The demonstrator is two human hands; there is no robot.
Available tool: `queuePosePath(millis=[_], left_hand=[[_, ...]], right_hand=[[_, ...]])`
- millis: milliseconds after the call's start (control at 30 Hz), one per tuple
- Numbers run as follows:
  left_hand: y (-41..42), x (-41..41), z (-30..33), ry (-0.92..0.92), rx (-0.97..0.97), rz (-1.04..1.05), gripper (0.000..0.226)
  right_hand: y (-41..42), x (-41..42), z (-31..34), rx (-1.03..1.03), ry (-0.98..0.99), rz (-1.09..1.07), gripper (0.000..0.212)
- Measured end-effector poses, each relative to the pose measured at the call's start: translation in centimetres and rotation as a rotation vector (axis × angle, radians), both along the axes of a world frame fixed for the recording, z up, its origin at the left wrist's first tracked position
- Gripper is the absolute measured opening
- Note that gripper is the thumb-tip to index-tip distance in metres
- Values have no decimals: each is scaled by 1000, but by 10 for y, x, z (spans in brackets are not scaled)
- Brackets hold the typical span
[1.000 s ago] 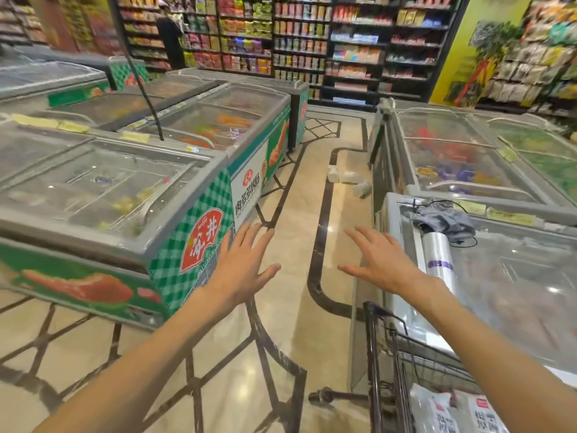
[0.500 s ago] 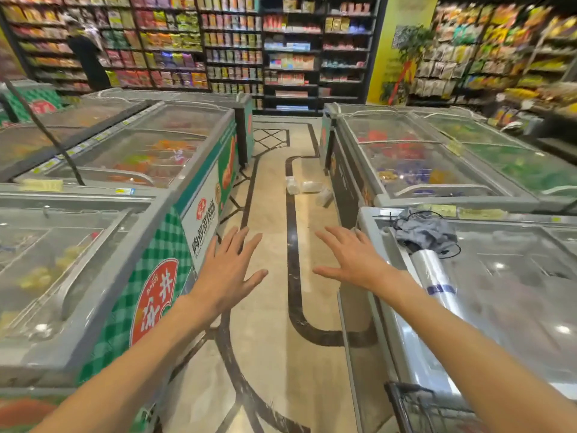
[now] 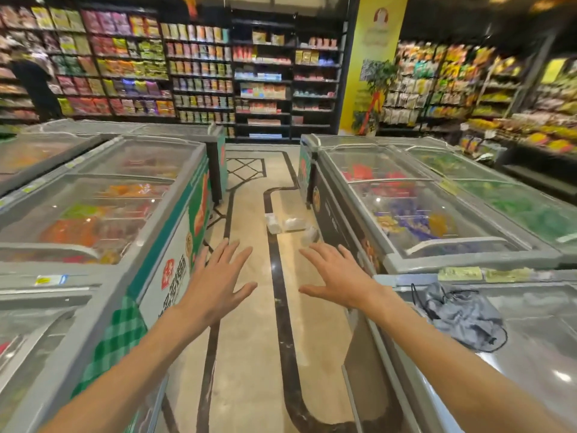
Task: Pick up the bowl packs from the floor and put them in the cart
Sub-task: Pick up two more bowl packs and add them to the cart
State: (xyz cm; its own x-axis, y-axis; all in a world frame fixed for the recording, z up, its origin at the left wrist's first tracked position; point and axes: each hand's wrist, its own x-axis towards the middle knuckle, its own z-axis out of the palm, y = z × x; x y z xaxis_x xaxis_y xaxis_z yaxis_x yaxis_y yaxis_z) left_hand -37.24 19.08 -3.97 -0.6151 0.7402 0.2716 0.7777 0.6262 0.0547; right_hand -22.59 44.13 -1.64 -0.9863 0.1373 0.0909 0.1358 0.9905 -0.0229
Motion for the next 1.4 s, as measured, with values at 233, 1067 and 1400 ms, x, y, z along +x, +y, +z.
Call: queuePosePath(millis=[233, 1067, 1400], left_hand=[[73, -199, -27, 9, -38, -59, 79], [497, -846, -64, -128, -87, -67, 72], [664, -1087, -96, -132, -57, -82, 73]], right_hand=[[68, -183, -22, 40, -24, -36, 86], [508, -815, -56, -85, -42, -223, 88], [671, -1056, -80, -36, -59, -240, 90]])
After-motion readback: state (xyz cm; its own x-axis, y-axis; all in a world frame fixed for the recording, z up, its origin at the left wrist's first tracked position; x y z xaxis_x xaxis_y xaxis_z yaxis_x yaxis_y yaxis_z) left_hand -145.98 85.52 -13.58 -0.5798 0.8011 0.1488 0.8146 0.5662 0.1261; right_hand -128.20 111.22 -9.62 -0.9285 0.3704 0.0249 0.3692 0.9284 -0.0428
